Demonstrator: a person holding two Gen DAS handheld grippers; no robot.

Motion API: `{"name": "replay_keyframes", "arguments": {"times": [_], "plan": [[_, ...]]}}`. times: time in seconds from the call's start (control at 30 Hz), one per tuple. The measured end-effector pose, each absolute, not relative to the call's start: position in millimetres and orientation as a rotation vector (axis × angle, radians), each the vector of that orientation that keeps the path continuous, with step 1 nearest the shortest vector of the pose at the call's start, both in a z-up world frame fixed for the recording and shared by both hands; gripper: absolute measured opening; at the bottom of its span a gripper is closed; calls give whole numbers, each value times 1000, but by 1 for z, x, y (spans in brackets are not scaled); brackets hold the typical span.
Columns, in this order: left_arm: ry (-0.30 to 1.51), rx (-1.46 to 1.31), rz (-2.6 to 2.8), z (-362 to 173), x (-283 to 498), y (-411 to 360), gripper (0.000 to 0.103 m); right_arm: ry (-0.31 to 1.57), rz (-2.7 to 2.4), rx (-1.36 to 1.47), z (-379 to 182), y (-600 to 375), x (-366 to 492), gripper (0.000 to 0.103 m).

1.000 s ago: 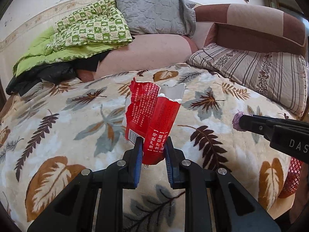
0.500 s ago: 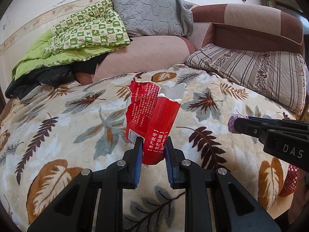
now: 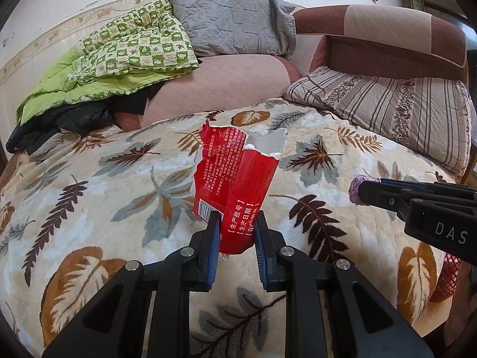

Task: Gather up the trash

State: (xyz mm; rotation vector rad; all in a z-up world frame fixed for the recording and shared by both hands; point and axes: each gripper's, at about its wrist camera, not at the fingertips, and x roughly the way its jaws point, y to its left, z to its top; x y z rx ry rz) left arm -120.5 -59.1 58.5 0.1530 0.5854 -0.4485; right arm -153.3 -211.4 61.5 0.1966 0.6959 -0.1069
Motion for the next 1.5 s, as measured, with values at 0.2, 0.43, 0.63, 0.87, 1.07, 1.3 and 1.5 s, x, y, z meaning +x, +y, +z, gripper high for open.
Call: {"name": "replay_keyframes", "arguments": {"times": [0.2,0.43,0.63,0.87,1.07,1.3,1.5], "plan": [[587,157,-454,58,-121,-60,21,695,-107,198,62,-211,-153,26],[587,158,-454,57,-121,-60,21,696,-107,198,61,-212,-153,26],[586,160,-458,57,-121,-61,21,696,-106,197,61,-212,-153,26],[586,160,-460,56,-121,-61,21,697,-105,197,61,-210,-153,26],[586,160,-462,56,-121,-62,21,697,-106,198,61,-210,-152,26],[587,161,-464,56,-121,-62,21,697,-106,198,61,-210,-152,26],[587,161,-469,56,-121,-64,21,697,-106,200,61,-211,-152,26]]}}
